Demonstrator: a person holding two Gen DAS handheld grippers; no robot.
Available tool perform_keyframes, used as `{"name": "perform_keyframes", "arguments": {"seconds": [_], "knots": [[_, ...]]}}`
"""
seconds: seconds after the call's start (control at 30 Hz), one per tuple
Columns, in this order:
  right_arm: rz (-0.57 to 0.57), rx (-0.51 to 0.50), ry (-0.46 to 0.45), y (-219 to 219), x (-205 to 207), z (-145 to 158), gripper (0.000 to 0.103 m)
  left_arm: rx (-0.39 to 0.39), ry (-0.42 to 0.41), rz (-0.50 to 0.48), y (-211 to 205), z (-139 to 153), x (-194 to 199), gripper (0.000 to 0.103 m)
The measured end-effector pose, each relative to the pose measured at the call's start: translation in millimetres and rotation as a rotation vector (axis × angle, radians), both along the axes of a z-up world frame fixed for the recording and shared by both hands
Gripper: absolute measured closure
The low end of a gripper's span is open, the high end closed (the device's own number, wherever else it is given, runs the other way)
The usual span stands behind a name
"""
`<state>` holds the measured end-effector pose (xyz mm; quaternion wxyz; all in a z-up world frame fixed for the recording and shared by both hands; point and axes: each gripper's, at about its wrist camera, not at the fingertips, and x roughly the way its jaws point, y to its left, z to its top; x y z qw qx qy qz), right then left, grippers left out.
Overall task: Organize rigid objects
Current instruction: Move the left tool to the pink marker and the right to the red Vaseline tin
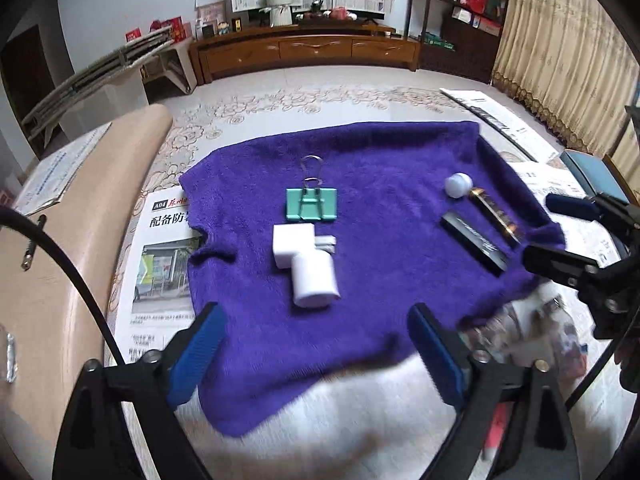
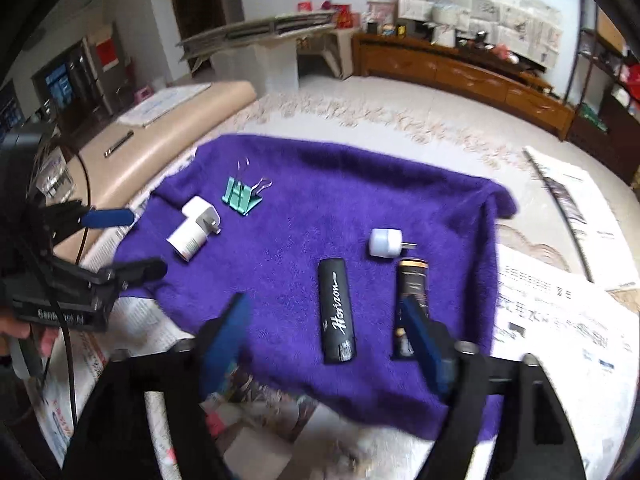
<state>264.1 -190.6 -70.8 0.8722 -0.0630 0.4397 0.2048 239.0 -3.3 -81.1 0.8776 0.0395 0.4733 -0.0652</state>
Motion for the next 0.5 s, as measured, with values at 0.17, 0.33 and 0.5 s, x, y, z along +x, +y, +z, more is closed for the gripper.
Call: {"name": "perform_keyframes", "arguments": {"seconds": [0.17,0.33,0.5], "knots": [[-0.091,-0.022,0.013,-21.4,-30.6,9.8,0.001,-0.057,0.012,-0.014,-12.5,4.0,-24.2,0.003],[-0.200,-0.032,0.035,-50.3,-66.0,2.8,0.000,-0.086,0.042,-0.048,-33.3,-7.8,-51.0,0.003],[-0.293,-0.028,0.059,-82.8,-90.1,-14.6,0.000,-0.087,0.052,-0.074,-54.0,-21.4,-65.1,0.003]]}}
